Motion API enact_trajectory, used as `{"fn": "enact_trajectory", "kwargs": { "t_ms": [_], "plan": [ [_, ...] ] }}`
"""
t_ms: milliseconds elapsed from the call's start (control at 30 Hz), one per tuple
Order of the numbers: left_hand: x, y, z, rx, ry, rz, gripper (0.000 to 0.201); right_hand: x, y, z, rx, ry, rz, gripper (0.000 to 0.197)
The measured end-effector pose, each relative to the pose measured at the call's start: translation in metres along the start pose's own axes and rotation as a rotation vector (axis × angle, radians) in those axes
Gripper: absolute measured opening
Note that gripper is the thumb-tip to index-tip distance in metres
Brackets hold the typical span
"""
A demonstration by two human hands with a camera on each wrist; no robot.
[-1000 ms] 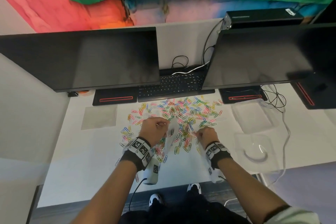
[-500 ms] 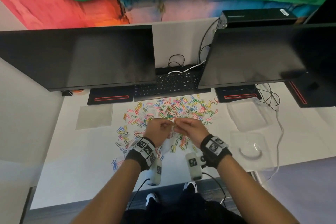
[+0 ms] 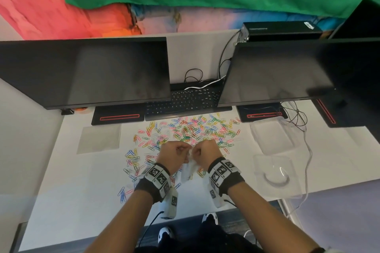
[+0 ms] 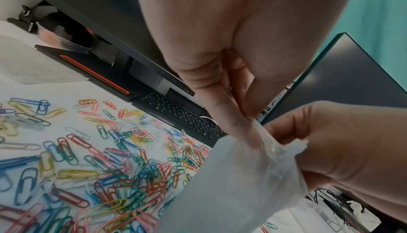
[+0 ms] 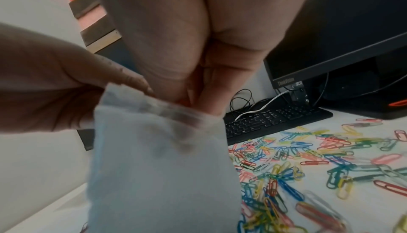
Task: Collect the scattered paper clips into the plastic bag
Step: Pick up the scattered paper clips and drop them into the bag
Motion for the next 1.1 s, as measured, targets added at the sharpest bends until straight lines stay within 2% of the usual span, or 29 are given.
{"fn": "enact_trajectory", "kwargs": {
  "t_ms": [67,267,400,467,567,667,733,800,867,933,1033,1100],
  "plan": [
    [0.000,-0.001,-0.001,0.005,-0.018,-0.007,0.018,0.002,0.000,0.002,0.032,0.000,-0.025,0.028],
    [0.001,-0.003,-0.001,-0.006,-0.011,-0.006,0.018,-0.004,0.002,-0.005,0.000,-0.083,-0.033,0.027],
    [0.000,-0.001,-0.001,0.000,-0.010,-0.016,0.018,0.003,0.006,0.005,0.010,-0.075,0.132,0.026],
    [0.001,-0.001,0.002,-0.016,-0.002,-0.021,0.019,0.006,0.010,0.010,-0.058,-0.175,0.229,0.021],
    [0.005,-0.001,0.011,-0.037,0.015,0.008,0.021,-0.008,0.019,0.020,-0.197,-0.370,0.200,0.020],
    [0.017,-0.004,0.026,-0.091,0.048,0.061,0.023,-0.049,0.027,0.023,-0.181,-0.354,-0.029,0.038],
    [0.023,-0.005,0.033,-0.111,0.107,0.096,0.021,-0.090,0.038,0.011,-0.022,-0.240,-0.298,0.073],
    [0.025,-0.003,0.039,-0.126,0.139,0.109,0.019,-0.117,0.053,-0.014,0.195,-0.179,-0.474,0.111],
    [0.026,0.000,0.042,-0.130,0.150,0.111,0.020,-0.124,0.064,-0.043,0.277,-0.247,-0.484,0.134],
    [0.026,0.002,0.043,-0.129,0.152,0.101,0.020,-0.121,0.064,-0.066,0.208,-0.295,-0.404,0.140],
    [0.030,0.005,0.041,-0.124,0.142,0.107,0.018,-0.108,0.041,-0.076,0.080,-0.279,-0.301,0.133],
    [0.031,0.007,0.041,-0.118,0.150,0.124,0.015,-0.095,0.021,-0.074,0.067,-0.238,-0.248,0.122]
  ]
}}
Point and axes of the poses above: each hand's wrist, its own y-axis away from the middle knuckle, its own z-axis out of the back of the hand, x = y × z, the point moved 3 cm from there along -y, towards the middle knuckle, and after that the axes turned 14 degrees about z, right-handed, at the moved point
